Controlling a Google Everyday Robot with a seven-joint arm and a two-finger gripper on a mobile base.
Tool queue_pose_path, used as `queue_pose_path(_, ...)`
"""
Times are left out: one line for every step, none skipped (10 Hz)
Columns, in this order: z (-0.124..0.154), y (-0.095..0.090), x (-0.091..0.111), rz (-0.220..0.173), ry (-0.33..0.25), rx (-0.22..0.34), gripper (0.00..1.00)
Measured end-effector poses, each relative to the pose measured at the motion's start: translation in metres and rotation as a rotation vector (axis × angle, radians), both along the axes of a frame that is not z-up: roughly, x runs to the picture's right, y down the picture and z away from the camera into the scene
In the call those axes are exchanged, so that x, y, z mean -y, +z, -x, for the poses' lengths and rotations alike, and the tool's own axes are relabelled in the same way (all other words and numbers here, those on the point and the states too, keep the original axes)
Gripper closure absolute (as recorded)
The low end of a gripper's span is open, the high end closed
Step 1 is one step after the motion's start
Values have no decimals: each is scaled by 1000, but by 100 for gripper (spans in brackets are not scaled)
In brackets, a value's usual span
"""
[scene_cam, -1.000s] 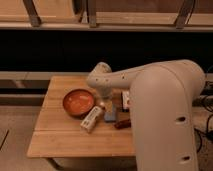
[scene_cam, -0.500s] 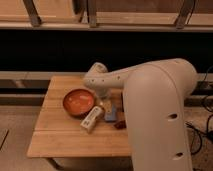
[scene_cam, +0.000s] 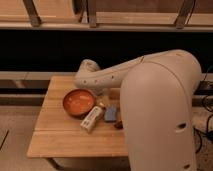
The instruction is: Place the bottle in the ceramic bowl
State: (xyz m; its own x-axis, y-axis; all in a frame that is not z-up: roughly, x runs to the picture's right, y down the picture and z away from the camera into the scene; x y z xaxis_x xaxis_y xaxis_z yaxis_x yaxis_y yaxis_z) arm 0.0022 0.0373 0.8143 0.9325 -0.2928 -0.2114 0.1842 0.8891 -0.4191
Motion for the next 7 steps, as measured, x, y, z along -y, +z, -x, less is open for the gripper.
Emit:
queue_pose_path(7, -9, -6, 3, 22, 17, 20)
queue_pose_path(14, -15, -16, 28, 58, 44, 20)
queue_pose_path(20, -18, -28, 63, 91, 75, 20)
queue_pose_path(27, -19, -48, 128, 144, 129, 20)
queue_pose_path(30, -20, -57, 162, 177, 160, 20)
queue_pose_path(33, -21, -64, 185, 198, 180, 20)
queue_pose_path(35, -21, -65, 189, 203, 187, 20)
